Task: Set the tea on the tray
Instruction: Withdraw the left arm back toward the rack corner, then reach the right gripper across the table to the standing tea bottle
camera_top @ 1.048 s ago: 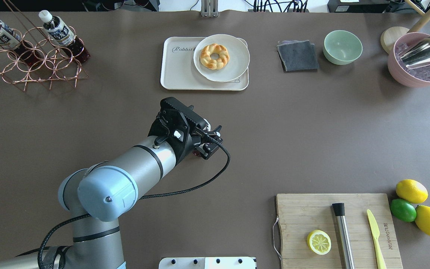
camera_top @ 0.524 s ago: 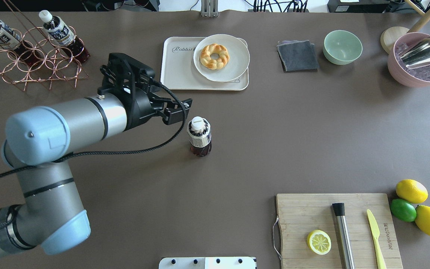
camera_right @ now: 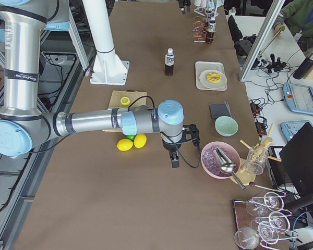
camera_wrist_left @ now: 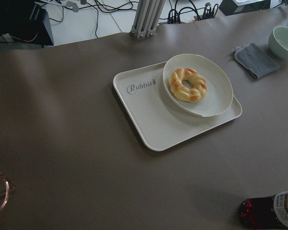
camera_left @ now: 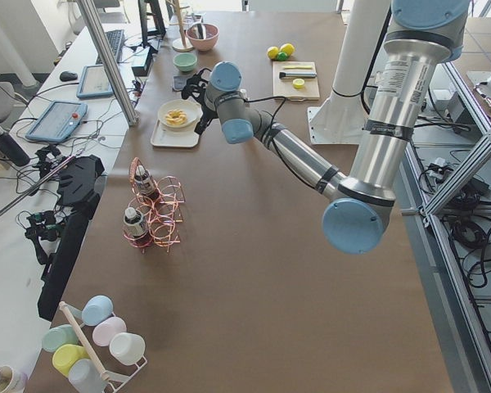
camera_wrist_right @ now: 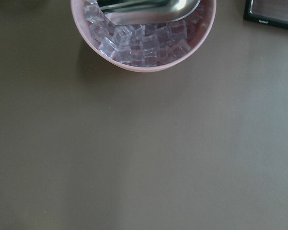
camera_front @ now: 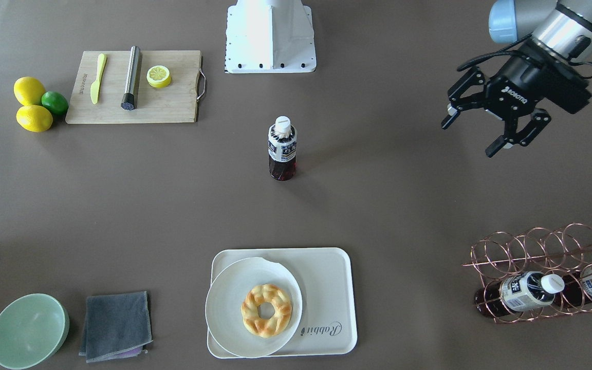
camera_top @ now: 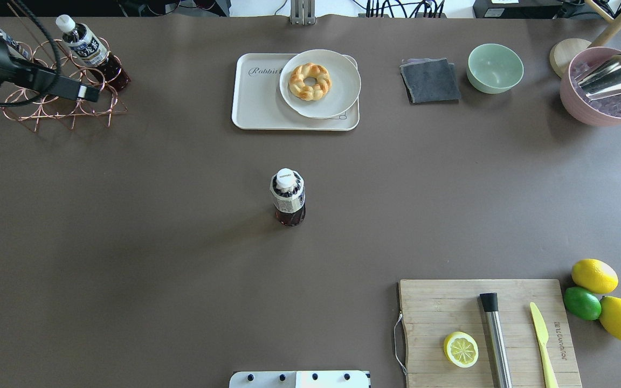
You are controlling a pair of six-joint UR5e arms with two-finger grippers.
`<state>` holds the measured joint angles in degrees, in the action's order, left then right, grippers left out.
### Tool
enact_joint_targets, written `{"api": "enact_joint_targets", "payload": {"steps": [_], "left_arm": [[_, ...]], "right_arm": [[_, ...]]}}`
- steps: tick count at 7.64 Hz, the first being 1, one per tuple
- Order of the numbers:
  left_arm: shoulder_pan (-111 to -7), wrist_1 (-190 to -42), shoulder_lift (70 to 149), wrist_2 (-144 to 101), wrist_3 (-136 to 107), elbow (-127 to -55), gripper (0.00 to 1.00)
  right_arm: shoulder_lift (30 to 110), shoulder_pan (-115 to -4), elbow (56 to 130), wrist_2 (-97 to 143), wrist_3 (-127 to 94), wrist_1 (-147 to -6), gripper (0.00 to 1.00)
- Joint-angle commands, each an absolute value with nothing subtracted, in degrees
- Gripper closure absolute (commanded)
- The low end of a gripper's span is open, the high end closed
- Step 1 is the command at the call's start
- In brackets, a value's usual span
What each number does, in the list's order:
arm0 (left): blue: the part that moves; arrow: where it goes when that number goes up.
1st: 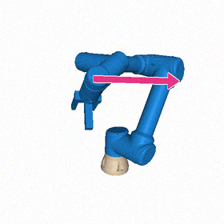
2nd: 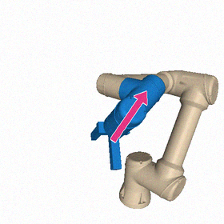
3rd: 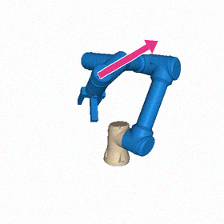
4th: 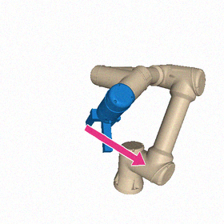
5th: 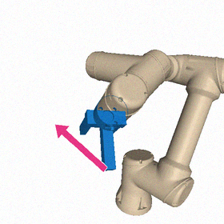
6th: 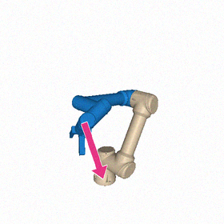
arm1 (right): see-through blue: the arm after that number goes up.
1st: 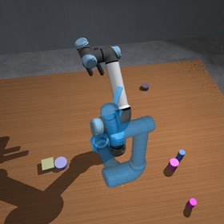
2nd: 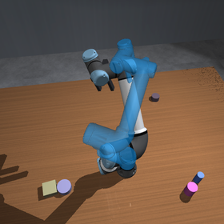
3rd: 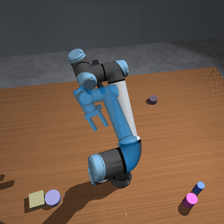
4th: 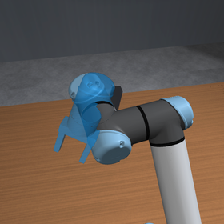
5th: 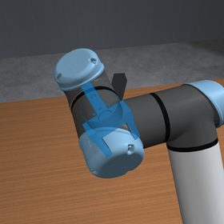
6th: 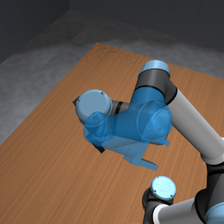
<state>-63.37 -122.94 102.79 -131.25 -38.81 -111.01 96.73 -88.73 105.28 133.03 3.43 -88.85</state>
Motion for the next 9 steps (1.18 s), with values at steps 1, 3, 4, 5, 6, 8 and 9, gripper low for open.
{"api": "enact_joint_targets", "payload": {"steps": [1, 3, 4, 5, 6, 8, 9], "left_arm": [[-75.55, -122.61, 92.84, -140.61, -25.02, -109.08, 0.02], [-82.32, -122.52, 91.05, -145.25, -14.02, -103.84, 0.02], [-83.83, -122.52, 90.97, -146.24, -10.67, -101.28, 0.02], [-85.41, -122.52, 89.92, -146.25, -7.59, -99.60, 0.02], [-86.56, -122.52, 89.39, -146.34, -6.08, -98.10, 0.02], [-87.71, -122.61, 88.43, -145.73, -5.80, -95.29, 0.02], [-89.63, -123.30, 86.33, -143.20, -4.84, -92.84, 0.02]], "right_arm": [[91.88, -83.09, 107.04, 133.24, -1.46, -80.16, 0.00], [83.54, -75.10, 108.97, 133.77, -10.06, -80.07, 0.00], [80.36, -70.71, 111.68, 133.77, -14.20, -79.72, 0.00], [77.03, -66.84, 113.71, 133.68, -18.41, -77.54, 0.00], [73.86, -62.01, 113.73, 133.42, -24.29, -72.04, 0.00], [68.83, -50.68, 113.38, 127.48, -36.43, -60.00, 0.00], [68.30, -45.32, 113.03, 122.74, -39.08, -55.24, 0.00]]}}
